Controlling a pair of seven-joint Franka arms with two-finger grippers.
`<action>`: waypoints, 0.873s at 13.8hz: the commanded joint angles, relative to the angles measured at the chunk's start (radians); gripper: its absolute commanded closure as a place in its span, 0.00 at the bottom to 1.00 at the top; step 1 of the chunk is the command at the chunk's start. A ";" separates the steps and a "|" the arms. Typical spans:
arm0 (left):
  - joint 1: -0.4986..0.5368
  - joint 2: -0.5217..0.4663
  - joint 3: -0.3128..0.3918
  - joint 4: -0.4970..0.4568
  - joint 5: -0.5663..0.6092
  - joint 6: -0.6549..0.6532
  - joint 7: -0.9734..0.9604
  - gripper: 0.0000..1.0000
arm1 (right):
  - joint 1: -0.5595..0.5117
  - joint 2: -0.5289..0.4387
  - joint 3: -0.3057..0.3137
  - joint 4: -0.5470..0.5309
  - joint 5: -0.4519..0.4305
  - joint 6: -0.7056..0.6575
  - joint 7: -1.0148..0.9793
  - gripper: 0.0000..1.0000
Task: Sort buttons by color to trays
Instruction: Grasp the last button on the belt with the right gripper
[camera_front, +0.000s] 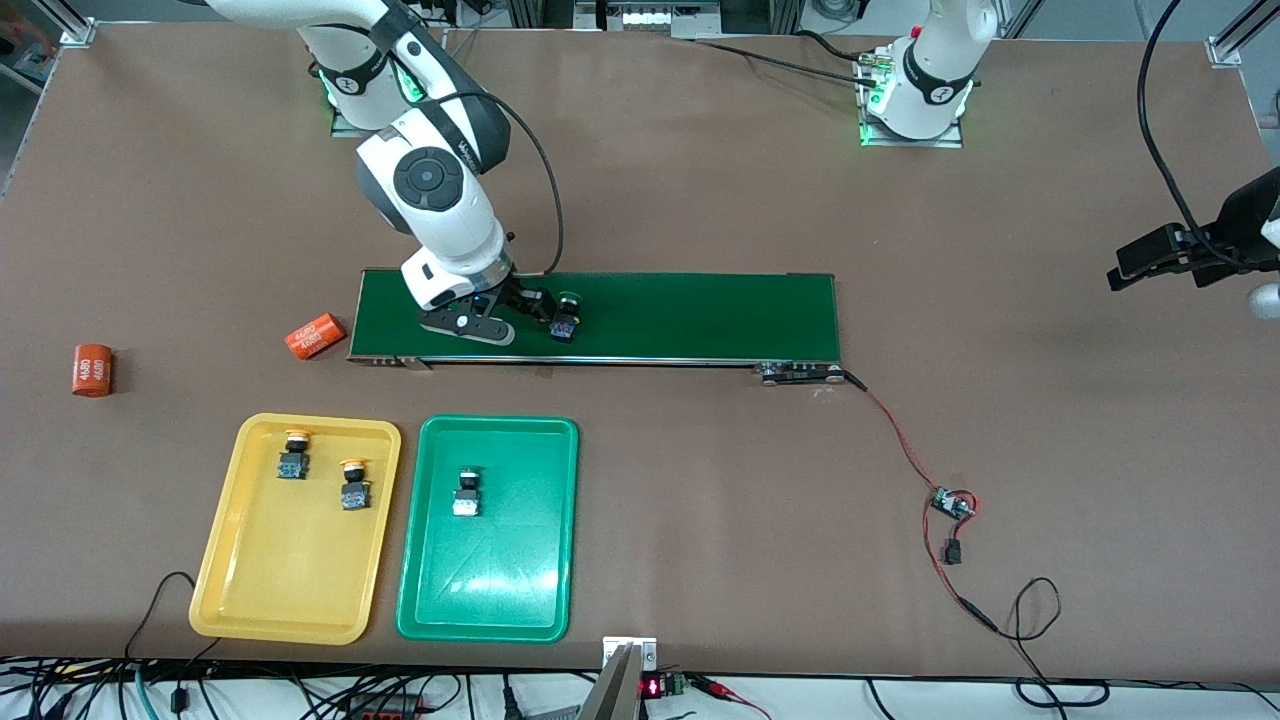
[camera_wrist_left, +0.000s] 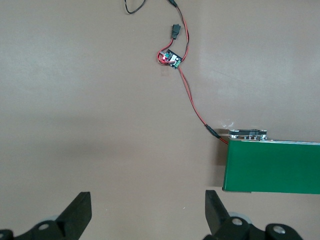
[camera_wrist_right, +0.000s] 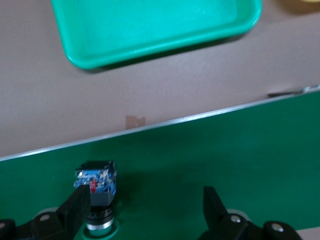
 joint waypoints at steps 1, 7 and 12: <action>0.009 -0.016 -0.005 -0.007 0.021 -0.008 -0.005 0.00 | 0.020 -0.011 0.008 -0.031 -0.010 0.027 0.065 0.00; 0.009 -0.016 -0.002 -0.007 0.021 -0.006 -0.005 0.00 | 0.033 0.029 0.006 -0.043 -0.022 0.070 0.088 0.00; 0.009 -0.014 0.004 -0.007 0.020 -0.006 -0.005 0.00 | 0.029 0.067 0.006 -0.063 -0.079 0.117 0.088 0.00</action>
